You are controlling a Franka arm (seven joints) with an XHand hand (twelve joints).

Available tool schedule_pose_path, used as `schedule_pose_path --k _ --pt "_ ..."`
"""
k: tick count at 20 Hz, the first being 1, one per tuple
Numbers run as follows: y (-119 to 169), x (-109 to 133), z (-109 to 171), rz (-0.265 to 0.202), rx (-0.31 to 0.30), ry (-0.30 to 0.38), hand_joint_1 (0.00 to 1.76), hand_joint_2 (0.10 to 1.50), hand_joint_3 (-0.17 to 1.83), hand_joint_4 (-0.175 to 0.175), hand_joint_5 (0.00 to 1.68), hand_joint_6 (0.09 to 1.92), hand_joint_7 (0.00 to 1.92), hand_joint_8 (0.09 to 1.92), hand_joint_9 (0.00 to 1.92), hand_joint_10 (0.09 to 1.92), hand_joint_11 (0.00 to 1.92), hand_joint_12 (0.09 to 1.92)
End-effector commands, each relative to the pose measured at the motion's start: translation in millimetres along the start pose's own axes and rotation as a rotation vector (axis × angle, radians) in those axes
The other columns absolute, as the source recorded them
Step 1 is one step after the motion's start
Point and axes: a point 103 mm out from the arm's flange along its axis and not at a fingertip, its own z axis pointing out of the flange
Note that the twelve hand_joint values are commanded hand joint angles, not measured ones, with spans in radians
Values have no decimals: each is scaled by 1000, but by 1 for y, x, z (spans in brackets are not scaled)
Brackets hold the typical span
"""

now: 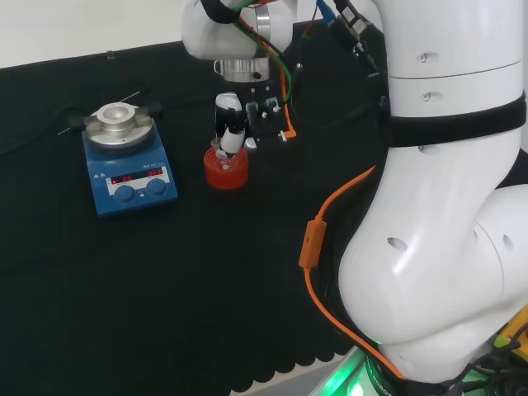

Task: Pick up the round-bottom flask.

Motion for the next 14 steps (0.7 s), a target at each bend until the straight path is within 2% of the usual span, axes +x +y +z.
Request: schedule_pose_path --k 1,14 --pt "1 -1 1 1 -2 -1 1325 539 830 -175 1222 701 1465 535 1510 488 1274 1077" --pt "0 1 -5 5 -34 -10 1334 455 957 -175 1271 686 1504 534 1591 425 1362 1024"
